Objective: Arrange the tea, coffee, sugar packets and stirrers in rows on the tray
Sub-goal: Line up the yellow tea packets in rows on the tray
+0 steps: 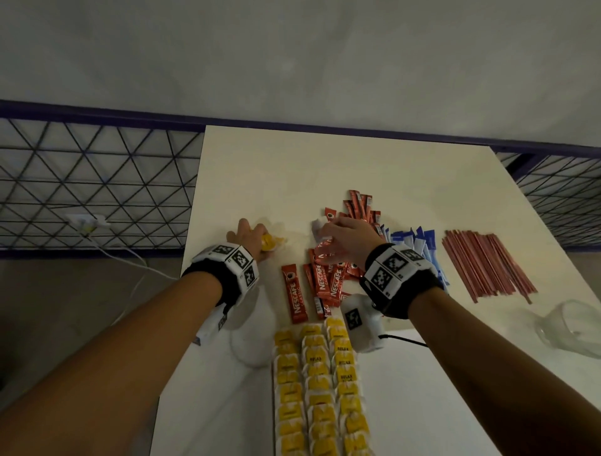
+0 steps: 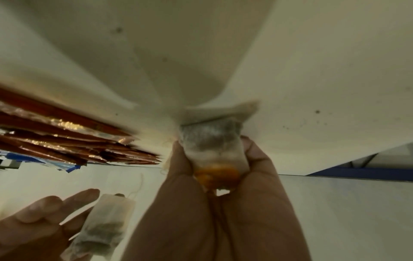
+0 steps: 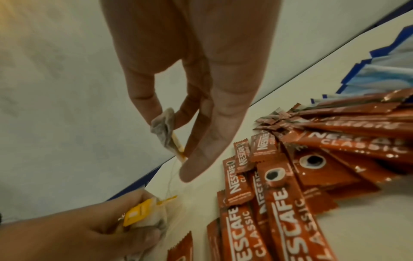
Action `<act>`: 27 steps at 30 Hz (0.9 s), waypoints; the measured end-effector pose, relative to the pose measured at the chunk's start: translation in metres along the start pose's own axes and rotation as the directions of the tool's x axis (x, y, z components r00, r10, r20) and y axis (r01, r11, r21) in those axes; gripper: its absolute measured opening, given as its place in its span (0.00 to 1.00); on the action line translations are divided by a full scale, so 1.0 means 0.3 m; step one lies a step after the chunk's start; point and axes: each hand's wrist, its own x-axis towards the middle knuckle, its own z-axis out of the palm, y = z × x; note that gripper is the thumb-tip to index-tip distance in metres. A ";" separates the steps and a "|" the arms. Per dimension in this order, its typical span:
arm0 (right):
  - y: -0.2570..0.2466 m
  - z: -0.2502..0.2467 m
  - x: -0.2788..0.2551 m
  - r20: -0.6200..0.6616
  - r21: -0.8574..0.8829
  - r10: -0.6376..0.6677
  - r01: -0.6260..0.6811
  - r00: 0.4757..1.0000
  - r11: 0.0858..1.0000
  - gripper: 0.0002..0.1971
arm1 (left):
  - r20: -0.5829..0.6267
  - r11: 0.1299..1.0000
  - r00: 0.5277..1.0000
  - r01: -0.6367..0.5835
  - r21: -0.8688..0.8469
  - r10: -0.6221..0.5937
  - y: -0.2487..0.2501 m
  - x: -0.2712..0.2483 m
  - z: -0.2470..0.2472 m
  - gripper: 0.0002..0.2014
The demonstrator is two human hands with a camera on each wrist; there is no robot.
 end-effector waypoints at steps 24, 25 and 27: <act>0.051 0.300 -0.237 0.152 -0.258 -0.399 0.426 0.904 0.868 0.07 | 0.211 0.007 0.975 0.212 -0.977 -0.073 -0.045 -0.402 -0.074 0.11; 0.063 0.324 -0.250 0.191 -0.351 -0.426 0.467 0.884 0.812 0.04 | 0.201 -0.051 0.978 0.198 -0.979 -0.061 -0.048 -0.416 -0.072 0.12; 0.092 0.358 -0.267 0.273 -0.486 -0.471 0.543 0.838 0.684 0.09 | 0.202 -0.165 0.978 0.191 -0.968 -0.053 -0.057 -0.432 -0.068 0.15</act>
